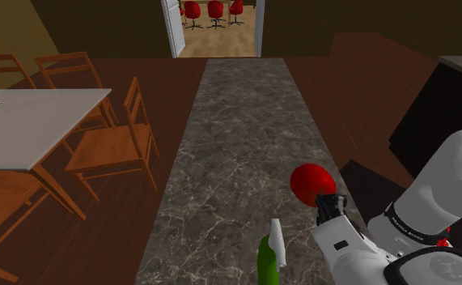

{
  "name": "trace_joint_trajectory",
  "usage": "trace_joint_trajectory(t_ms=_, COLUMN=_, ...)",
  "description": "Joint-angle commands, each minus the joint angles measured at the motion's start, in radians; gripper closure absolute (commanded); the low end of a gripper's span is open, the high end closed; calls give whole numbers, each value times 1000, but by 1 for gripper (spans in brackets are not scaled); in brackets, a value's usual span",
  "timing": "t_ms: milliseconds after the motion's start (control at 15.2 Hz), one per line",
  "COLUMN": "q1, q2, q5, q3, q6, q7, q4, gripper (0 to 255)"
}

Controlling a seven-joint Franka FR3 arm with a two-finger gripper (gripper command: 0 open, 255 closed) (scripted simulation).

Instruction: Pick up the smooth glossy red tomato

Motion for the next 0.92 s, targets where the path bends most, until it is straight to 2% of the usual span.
trace_joint_trajectory(t_ms=0, q1=29, q2=-8, q5=-6, q3=-34, q6=-21, q7=-16, q4=2, gripper=255)
trace_joint_trajectory(t_ms=726, q1=135, q2=-64, q5=-52, q3=-203, q6=-121, q7=-122, q4=34, gripper=255)
trace_joint_trajectory(t_ms=858, q1=136, q2=-65, q5=-52, q3=-205, q6=-123, q7=-124, q4=35, gripper=255)
